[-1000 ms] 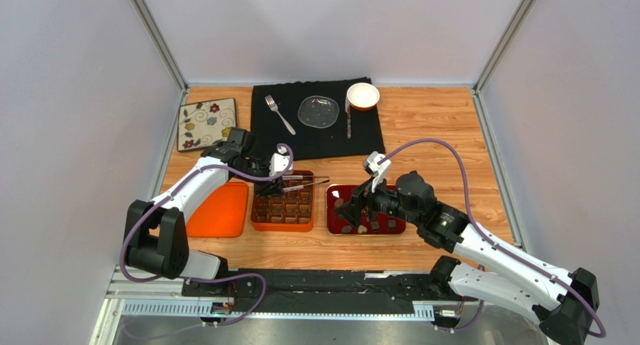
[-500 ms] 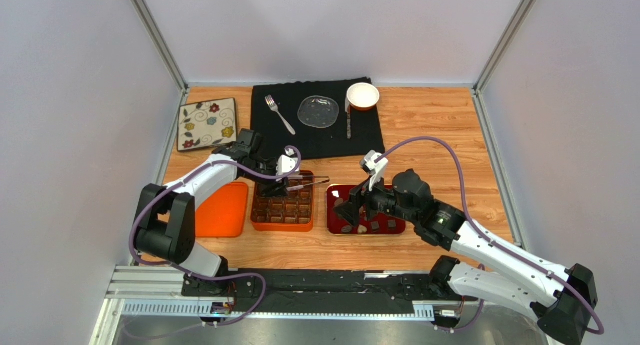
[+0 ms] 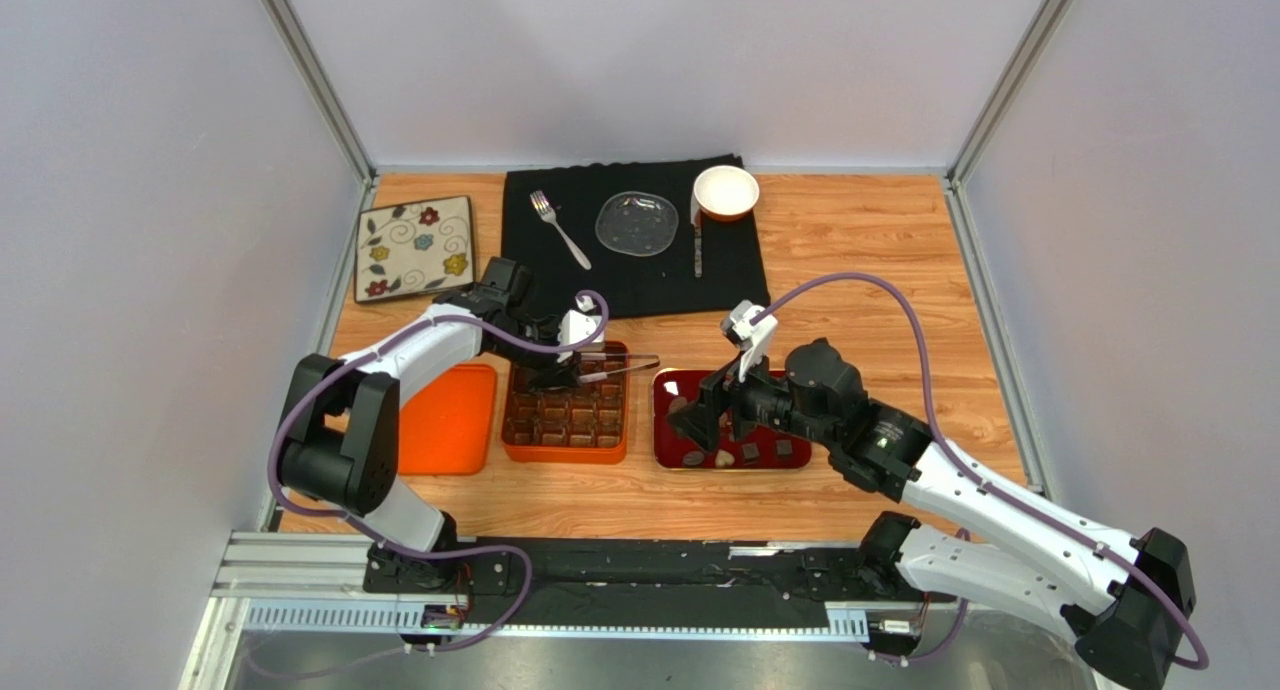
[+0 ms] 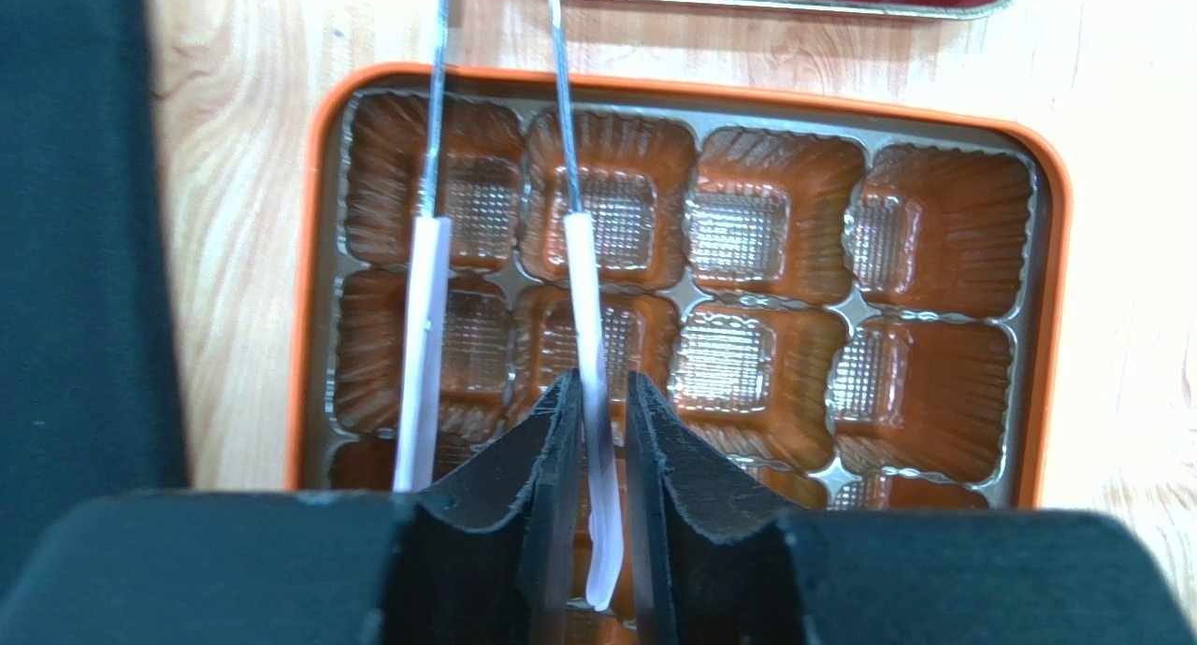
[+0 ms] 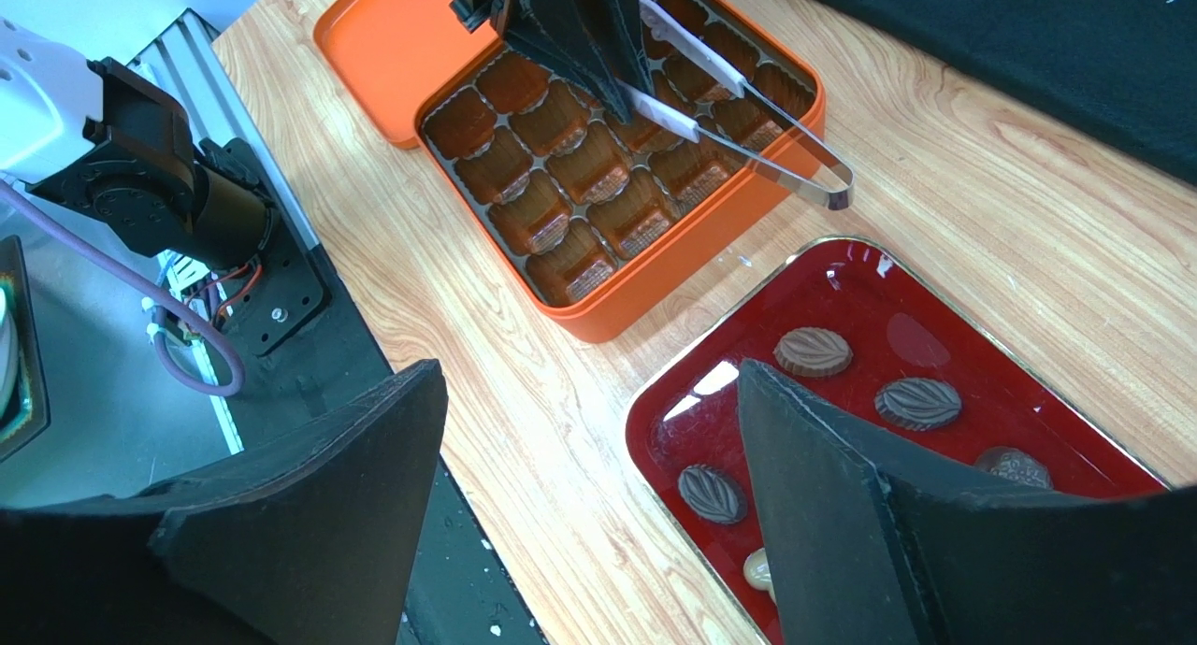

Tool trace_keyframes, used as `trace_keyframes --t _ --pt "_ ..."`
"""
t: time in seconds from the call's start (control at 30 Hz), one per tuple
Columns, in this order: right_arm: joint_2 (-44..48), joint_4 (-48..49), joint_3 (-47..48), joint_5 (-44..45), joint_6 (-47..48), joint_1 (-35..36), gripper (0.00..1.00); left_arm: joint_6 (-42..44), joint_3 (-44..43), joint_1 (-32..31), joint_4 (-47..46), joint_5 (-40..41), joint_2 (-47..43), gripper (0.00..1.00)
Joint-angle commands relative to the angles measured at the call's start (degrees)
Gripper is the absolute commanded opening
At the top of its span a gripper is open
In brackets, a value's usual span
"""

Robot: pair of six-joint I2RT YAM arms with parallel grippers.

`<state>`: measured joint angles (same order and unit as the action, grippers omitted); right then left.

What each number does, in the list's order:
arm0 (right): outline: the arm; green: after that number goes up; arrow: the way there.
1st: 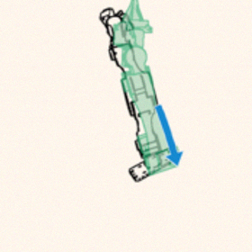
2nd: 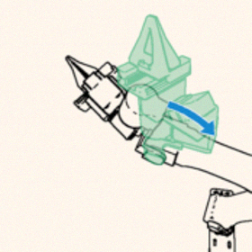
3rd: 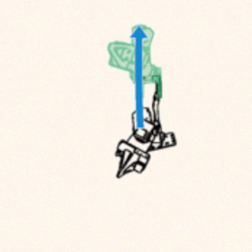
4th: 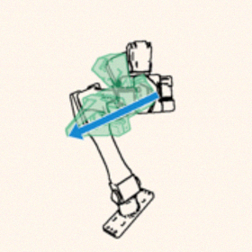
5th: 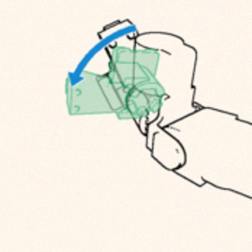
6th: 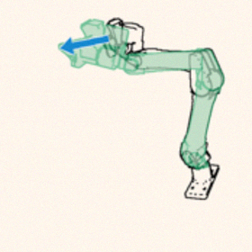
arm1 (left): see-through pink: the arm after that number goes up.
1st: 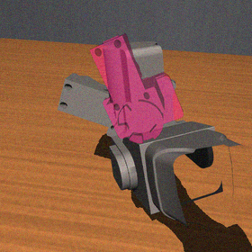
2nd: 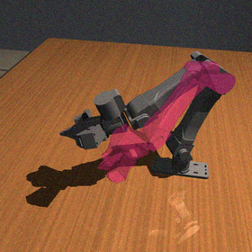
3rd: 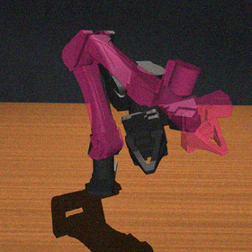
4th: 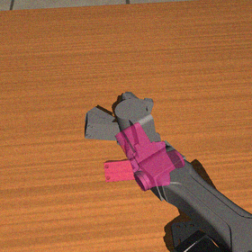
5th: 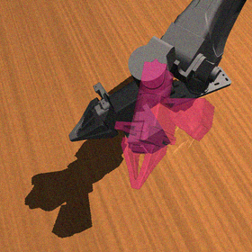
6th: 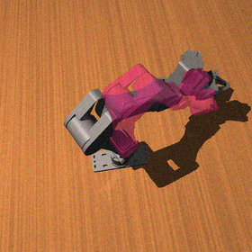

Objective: Pack the chocolate
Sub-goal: Pick up the clamp from the packing box.

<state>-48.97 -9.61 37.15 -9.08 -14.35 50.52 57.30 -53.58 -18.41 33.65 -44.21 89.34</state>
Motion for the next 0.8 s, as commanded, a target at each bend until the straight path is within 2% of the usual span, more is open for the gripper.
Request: trace_keyframes --t 0.0,0.4,0.63,0.77 --pt "1.3 0.6 1.9 0.0 -0.6 -0.2 0.79 0.2 -2.6 -0.6 0.4 -1.1 -0.6 0.25" --pt "3.1 -1.1 1.8 1.8 -0.9 -0.2 0.77 0.2 -2.3 -0.7 0.8 -0.4 -2.0 0.22" --pt "3.6 -1.8 1.5 2.8 -1.1 -0.2 0.76 -0.2 -3.8 -0.7 1.9 -0.2 -2.2 0.08" --pt "3.9 -2.0 1.4 3.4 -1.0 -0.2 0.76 -0.7 -5.0 -0.7 2.4 0.1 -2.3 0.06"
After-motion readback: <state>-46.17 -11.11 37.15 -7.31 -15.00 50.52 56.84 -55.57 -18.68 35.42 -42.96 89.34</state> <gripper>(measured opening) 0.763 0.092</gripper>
